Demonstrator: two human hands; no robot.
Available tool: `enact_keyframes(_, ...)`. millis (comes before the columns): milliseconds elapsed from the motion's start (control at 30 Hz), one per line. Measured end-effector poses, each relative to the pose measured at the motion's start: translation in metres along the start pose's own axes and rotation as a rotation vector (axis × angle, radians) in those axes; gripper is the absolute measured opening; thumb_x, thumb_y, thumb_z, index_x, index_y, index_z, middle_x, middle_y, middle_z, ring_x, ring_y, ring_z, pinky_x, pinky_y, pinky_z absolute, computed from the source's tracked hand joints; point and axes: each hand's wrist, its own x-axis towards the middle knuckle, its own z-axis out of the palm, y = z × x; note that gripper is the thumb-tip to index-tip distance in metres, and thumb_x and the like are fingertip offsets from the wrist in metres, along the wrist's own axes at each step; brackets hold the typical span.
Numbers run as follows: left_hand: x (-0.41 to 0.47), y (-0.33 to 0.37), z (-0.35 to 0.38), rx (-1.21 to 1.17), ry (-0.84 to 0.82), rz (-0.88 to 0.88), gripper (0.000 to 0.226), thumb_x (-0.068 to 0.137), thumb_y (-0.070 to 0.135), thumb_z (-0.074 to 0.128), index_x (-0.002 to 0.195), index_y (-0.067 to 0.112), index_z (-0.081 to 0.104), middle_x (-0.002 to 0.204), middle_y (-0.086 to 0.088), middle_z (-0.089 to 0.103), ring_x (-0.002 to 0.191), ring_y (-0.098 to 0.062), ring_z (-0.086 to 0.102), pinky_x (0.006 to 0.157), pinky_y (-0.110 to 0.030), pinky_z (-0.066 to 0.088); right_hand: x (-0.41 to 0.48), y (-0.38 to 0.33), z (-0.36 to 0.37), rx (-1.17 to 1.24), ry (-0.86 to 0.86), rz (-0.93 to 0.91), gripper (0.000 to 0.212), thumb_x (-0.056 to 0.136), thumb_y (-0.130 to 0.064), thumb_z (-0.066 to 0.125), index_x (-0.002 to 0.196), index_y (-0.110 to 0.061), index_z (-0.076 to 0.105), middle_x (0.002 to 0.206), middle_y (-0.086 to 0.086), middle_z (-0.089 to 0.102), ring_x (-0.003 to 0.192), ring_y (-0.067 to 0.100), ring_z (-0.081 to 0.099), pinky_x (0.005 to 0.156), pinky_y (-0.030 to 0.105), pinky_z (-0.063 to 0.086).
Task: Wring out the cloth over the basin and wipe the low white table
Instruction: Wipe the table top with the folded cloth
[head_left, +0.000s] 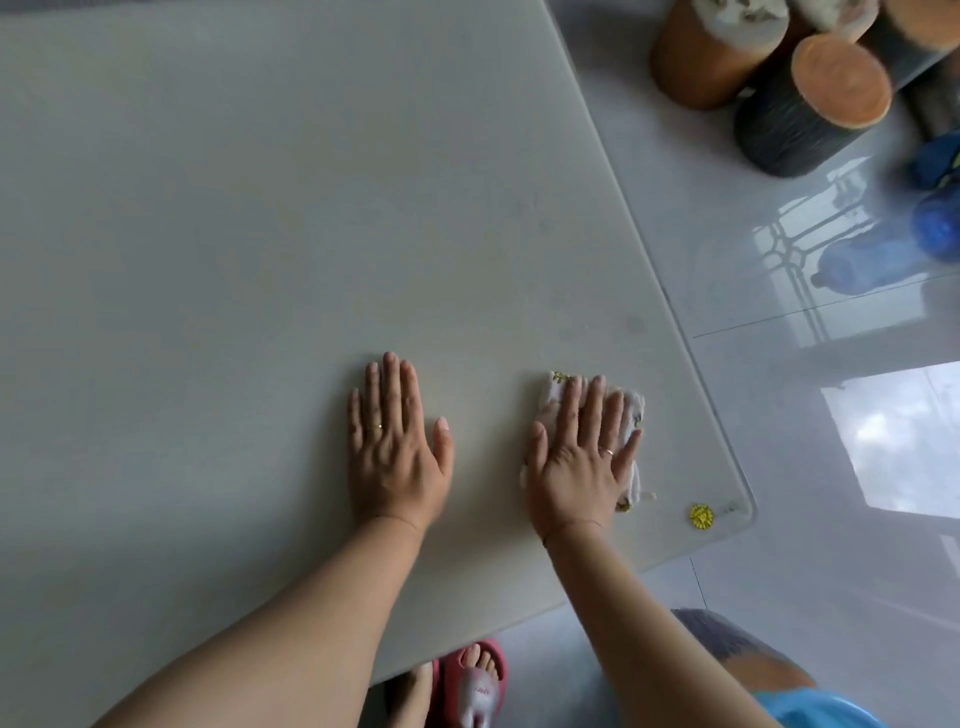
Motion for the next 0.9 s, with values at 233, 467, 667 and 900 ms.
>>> enact_keyframes(233, 0.000, -0.003, 0.002, 0.000, 0.015, 0.023, 0.067, 0.089, 0.036, 0.031, 0.146, 0.000, 0.030, 0.154, -0.018, 0.027, 0.142, -0.033, 0.026, 0.117, -0.045, 0.013, 0.017, 0.023, -0.012, -0.103, -0.012, -0.605, 0.060, 0.093, -0.047, 0.029, 0.148, -0.026, 0.021, 0.157, 0.000, 0.017, 0.146, 0.022, 0.011, 0.115, 0.049, 0.014)
enact_keyframes(467, 0.000, -0.002, 0.004, 0.011, 0.045, 0.027, 0.065, 0.091, 0.035, 0.031, 0.145, 0.000, 0.030, 0.153, -0.019, 0.028, 0.142, -0.033, 0.027, 0.116, -0.046, 0.016, 0.046, -0.035, -0.004, 0.051, 0.000, 0.084, 0.062, 0.093, -0.048, 0.015, 0.149, -0.029, -0.005, 0.158, -0.004, -0.011, 0.144, 0.016, -0.016, 0.113, 0.045, -0.016)
enact_keyframes(667, 0.000, -0.001, 0.003, 0.017, 0.029, 0.014, 0.063, 0.093, 0.035, 0.028, 0.144, -0.001, 0.032, 0.152, -0.019, 0.029, 0.140, -0.034, 0.030, 0.115, -0.046, 0.019, 0.037, -0.038, -0.004, -0.056, -0.038, -0.662, 0.059, 0.094, -0.048, 0.029, 0.149, -0.028, 0.022, 0.157, -0.002, 0.013, 0.146, 0.022, 0.007, 0.116, 0.048, 0.007)
enact_keyframes(900, 0.010, 0.002, -0.004, 0.031, 0.001, -0.025, 0.067, 0.086, 0.037, 0.034, 0.144, 0.002, 0.036, 0.152, -0.015, 0.031, 0.141, -0.030, 0.030, 0.115, -0.053, 0.013, 0.105, -0.018, -0.021, -0.069, -0.006, -0.223, 0.061, 0.091, -0.048, 0.009, 0.149, -0.030, -0.002, 0.158, -0.005, -0.004, 0.143, 0.010, -0.014, 0.115, 0.041, -0.014)
